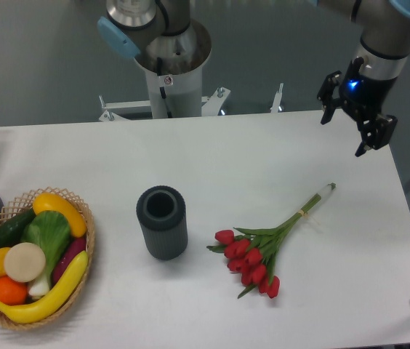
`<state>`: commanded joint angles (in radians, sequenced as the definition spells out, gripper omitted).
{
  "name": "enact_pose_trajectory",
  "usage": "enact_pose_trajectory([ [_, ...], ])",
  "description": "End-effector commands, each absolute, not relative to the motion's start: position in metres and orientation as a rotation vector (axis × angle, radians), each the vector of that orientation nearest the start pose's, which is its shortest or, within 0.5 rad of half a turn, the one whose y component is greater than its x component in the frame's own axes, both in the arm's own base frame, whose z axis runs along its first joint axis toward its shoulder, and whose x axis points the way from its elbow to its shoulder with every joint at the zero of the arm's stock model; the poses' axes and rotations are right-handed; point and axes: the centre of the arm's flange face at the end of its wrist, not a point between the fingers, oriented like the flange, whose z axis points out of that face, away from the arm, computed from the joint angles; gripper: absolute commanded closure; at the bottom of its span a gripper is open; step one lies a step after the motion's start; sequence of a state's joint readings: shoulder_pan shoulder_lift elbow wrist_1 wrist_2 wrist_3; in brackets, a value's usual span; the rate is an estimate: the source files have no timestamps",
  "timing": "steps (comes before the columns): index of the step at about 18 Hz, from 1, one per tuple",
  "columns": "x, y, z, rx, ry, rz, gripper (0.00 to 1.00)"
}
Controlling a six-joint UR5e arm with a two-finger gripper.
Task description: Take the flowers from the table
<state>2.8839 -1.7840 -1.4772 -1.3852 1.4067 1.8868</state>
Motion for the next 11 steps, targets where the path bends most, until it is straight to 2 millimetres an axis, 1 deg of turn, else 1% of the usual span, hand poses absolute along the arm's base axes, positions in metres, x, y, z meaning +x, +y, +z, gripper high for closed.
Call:
enact_pose_trajectory([
  [5, -0.528, 0.296, 0.438, -2.834, 0.842, 0.099, 0.00],
  [8, -0.526, 0.297, 0.431, -2.835, 0.785, 0.073, 0.00],
  [11, -0.526, 0.301, 0.427, -2.837, 0.784, 0.062, 0.00],
])
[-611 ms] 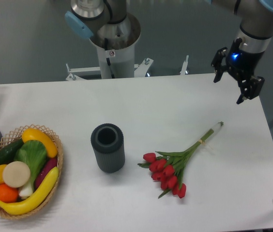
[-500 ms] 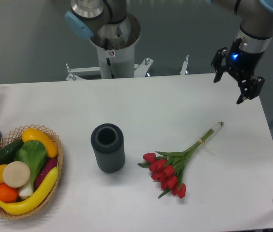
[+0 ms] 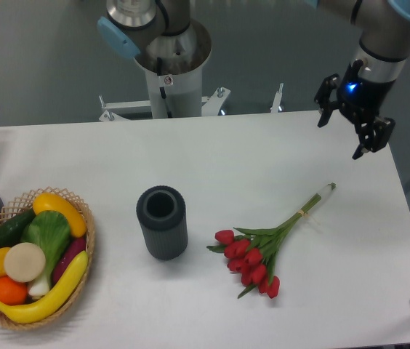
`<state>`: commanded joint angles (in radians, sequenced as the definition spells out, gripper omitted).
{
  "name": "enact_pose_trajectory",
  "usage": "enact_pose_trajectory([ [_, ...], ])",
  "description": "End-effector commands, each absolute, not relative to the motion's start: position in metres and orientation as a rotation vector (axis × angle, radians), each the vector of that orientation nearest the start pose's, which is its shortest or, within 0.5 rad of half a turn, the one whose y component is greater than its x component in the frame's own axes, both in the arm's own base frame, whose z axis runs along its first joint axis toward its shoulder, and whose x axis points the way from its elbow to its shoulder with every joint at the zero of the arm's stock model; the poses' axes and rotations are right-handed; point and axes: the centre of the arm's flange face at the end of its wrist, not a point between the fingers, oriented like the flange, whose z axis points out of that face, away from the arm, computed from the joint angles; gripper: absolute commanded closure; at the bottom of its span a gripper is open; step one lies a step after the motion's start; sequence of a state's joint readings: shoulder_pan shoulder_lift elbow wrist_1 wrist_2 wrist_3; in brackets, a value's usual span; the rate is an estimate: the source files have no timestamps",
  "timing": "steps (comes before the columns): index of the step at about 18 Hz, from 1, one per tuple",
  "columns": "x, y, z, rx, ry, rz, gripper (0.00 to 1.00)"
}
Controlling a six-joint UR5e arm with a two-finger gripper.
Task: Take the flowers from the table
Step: 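Move the open gripper down toward the tulip stems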
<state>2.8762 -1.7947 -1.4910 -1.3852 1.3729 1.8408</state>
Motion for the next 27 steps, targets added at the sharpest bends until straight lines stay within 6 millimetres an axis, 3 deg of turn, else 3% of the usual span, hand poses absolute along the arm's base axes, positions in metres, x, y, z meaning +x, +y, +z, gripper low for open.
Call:
enact_pose_trajectory([
  [3, -0.528, 0.309, 0.410, -2.843, 0.763, 0.014, 0.00],
  [10, -0.520, 0.365, 0.363, -2.866, 0.683, -0.037, 0.00],
  [15, -0.518, 0.374, 0.320, -2.890, 0.622, -0.134, 0.00],
  [22, -0.521, 0.386, 0.302, -2.808, 0.516, -0.140, 0.00],
  [24, -0.516, 0.384, 0.289, -2.802, 0.510, -0.172, 0.00],
  [27, -0.526, 0.389, 0.275, -2.795, 0.516, -0.128, 0.00],
])
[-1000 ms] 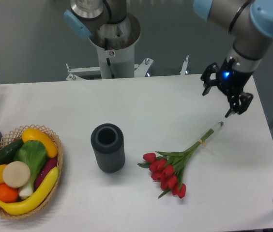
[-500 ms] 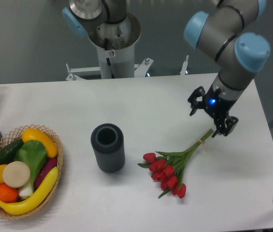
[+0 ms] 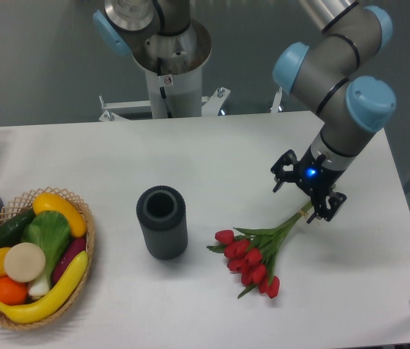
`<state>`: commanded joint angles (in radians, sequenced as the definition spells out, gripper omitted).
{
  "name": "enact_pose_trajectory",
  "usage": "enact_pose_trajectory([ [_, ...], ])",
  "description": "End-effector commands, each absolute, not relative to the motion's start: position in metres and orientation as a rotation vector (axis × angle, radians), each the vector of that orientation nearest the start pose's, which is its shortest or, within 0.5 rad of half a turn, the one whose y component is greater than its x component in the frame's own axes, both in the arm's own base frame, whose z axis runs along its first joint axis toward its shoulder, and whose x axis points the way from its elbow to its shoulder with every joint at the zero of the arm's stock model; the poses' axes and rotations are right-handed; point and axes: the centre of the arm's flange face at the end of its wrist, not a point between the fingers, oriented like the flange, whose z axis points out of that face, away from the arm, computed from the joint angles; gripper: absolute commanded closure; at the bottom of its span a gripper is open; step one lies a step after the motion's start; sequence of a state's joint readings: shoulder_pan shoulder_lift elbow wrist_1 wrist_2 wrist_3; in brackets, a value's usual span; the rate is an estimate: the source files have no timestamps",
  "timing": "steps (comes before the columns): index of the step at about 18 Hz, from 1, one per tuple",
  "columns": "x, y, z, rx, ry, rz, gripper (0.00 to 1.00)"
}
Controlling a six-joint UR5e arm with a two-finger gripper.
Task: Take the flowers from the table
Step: 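Move the open gripper down toward the tulip stems, then lower the gripper onto the stems just above the red tulip heads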
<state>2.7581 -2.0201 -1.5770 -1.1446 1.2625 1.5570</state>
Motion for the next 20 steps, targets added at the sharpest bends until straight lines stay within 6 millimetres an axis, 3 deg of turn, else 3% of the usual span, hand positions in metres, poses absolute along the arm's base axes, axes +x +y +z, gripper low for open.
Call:
enact_pose_trajectory([
  [5, -0.534, 0.393, 0.243, -2.798, 0.514, -0.143, 0.00],
  [9, -0.544, 0.397, 0.233, -2.797, 0.516, -0.135, 0.00],
  [13, -0.536, 0.397, 0.213, -2.803, 0.522, -0.154, 0.00],
  [20, -0.522, 0.397, 0.198, -2.829, 0.543, -0.184, 0.00],
])
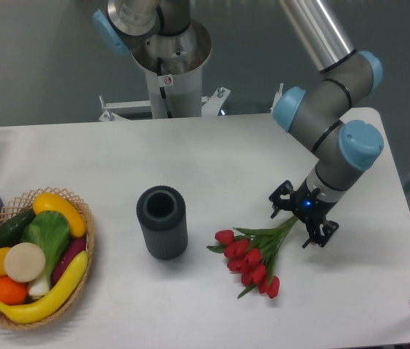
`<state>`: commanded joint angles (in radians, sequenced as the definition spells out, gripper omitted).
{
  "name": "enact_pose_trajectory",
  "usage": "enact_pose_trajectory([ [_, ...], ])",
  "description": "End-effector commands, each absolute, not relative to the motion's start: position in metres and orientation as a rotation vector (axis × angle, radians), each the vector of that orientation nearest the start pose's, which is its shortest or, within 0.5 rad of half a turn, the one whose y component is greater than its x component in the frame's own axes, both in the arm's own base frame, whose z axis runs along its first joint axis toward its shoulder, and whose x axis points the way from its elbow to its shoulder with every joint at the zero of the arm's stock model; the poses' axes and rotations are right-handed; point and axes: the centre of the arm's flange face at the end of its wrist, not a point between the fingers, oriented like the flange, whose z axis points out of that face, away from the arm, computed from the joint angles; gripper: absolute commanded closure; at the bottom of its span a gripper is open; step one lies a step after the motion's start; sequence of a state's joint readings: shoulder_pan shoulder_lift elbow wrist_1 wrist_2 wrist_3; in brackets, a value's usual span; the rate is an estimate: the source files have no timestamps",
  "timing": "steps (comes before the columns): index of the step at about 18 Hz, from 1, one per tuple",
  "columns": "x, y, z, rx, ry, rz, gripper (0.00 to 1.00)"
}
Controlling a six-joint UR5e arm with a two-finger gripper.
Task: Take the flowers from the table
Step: 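Lower the gripper onto the stems just above the red tulip heads, then close the gripper around the tulip stems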
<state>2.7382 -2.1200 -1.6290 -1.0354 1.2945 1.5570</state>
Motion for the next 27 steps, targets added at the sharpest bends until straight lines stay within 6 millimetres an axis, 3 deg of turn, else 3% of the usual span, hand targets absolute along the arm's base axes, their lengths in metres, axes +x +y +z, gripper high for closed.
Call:
enact_pose_trajectory([
  [9, -0.5173, 0.4014, 0.1909, -2.864, 0.575, -0.142, 0.01],
  [12, -0.5179, 0.4015, 0.1905, -2.865, 0.575, -0.141, 0.26],
  [16, -0.5198, 0.4014, 0.1924, -2.870, 0.545, -0.138, 0.53],
  [27, -0.5205, 0.4017, 0.1965, -2.871, 0.533, -0.131, 0.76],
])
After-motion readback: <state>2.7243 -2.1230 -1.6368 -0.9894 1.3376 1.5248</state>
